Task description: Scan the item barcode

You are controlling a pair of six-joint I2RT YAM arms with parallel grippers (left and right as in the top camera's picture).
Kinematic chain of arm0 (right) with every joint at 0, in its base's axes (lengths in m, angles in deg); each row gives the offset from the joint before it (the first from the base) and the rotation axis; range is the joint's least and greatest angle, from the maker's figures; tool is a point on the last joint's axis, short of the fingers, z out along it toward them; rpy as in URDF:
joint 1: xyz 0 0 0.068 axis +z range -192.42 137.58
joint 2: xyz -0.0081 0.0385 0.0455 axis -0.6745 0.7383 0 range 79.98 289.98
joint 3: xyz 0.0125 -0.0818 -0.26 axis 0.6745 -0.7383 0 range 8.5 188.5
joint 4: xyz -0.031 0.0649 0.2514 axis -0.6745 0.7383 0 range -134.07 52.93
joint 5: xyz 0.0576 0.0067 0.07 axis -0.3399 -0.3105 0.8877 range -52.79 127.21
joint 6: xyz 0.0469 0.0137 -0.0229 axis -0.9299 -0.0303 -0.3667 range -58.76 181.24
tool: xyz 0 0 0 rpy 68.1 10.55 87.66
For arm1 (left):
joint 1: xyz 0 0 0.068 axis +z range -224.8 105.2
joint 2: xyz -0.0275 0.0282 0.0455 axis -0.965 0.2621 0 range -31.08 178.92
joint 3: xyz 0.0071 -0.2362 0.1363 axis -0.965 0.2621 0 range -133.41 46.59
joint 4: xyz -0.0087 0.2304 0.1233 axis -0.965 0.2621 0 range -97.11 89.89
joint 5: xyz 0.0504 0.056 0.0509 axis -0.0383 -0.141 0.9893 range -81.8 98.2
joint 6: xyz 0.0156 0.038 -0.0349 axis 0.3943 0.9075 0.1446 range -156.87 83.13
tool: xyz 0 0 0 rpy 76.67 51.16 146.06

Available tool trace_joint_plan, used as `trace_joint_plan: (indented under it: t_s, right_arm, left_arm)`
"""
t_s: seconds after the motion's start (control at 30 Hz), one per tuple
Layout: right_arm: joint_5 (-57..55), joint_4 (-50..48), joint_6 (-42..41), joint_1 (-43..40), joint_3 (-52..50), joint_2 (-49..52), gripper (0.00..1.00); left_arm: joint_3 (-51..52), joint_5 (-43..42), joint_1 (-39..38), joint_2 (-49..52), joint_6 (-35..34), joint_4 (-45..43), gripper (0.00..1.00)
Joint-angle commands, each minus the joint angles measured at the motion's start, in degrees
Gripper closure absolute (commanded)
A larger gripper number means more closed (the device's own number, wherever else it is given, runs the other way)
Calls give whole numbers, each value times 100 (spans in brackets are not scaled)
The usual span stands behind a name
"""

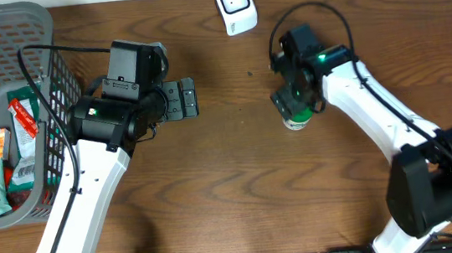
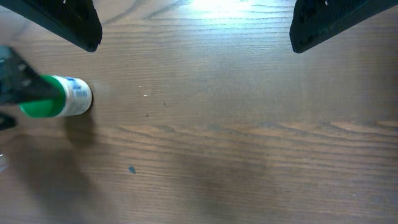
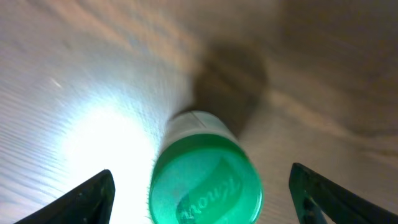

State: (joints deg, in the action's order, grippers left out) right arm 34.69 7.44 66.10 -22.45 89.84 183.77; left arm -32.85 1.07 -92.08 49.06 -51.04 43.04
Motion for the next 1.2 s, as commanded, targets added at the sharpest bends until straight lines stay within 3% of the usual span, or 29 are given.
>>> trace_joint_plan:
  t_s: [0.0, 0.1, 0.2, 0.6, 0.83, 1.17]
  right_arm:
    - [26, 87, -658, -4, 256, -531, 11]
    - [26, 328, -1641, -17, 256, -619, 11]
    - [22, 651, -2706, -22, 192, -590, 1]
    - [24, -170, -6850, 199, -1023, -564, 5]
    - [-258, -1270, -7517, 208, -1322, -564, 6]
    - [-498, -1010, -7589, 225, -1322, -564, 19]
  left_arm:
    - [-76, 35, 22, -52, -9, 20, 4]
    - [-76, 35, 22, -52, -9, 20, 4]
    - [-76, 35, 22, -52, -9, 20, 4]
    - [-76, 35, 22, -52, -9, 20, 4]
    - [-76, 35, 22, -52, -9, 20, 4]
    - [-76, 35, 22, -52, -9, 20, 4]
